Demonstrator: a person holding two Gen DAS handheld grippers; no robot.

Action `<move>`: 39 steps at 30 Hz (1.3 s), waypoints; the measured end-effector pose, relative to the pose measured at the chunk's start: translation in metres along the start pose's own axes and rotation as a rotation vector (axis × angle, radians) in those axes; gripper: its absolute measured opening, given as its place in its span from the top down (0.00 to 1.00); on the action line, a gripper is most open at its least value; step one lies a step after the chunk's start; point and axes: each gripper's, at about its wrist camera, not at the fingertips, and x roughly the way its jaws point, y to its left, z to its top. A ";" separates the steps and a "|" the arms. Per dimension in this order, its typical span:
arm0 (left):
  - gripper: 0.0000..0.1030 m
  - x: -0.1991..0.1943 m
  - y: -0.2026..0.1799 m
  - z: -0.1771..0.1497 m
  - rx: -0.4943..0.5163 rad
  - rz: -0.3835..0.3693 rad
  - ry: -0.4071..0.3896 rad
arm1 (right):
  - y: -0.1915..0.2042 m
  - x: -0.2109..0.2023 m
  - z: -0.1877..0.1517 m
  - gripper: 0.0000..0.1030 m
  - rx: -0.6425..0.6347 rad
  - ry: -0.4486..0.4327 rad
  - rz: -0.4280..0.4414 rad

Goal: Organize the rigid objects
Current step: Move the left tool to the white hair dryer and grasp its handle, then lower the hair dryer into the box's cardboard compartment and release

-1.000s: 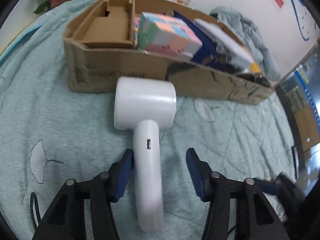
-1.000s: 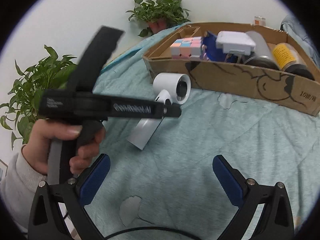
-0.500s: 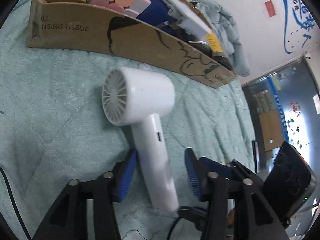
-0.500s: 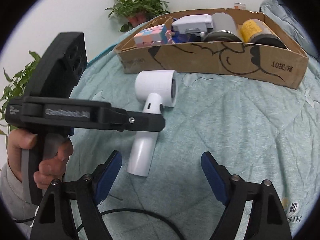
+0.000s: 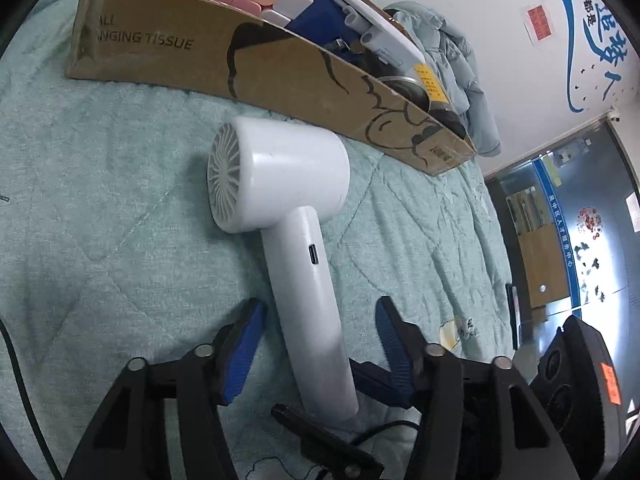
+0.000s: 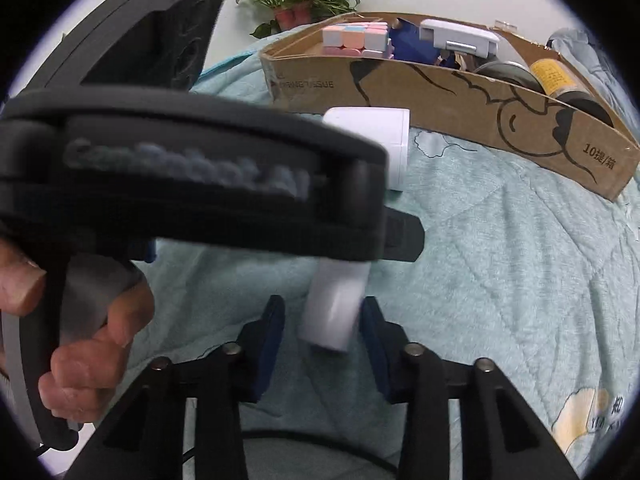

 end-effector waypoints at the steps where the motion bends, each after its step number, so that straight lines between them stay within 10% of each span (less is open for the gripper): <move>1: 0.64 0.001 0.000 -0.001 -0.004 -0.002 0.005 | -0.001 0.000 0.000 0.71 0.020 -0.002 0.006; 20: 0.71 -0.075 -0.003 0.003 0.009 -0.017 -0.157 | 0.013 -0.038 0.023 0.72 -0.010 -0.147 -0.009; 39: 0.71 -0.180 0.034 0.167 0.078 0.032 -0.279 | 0.045 -0.003 0.185 0.70 -0.066 -0.237 0.027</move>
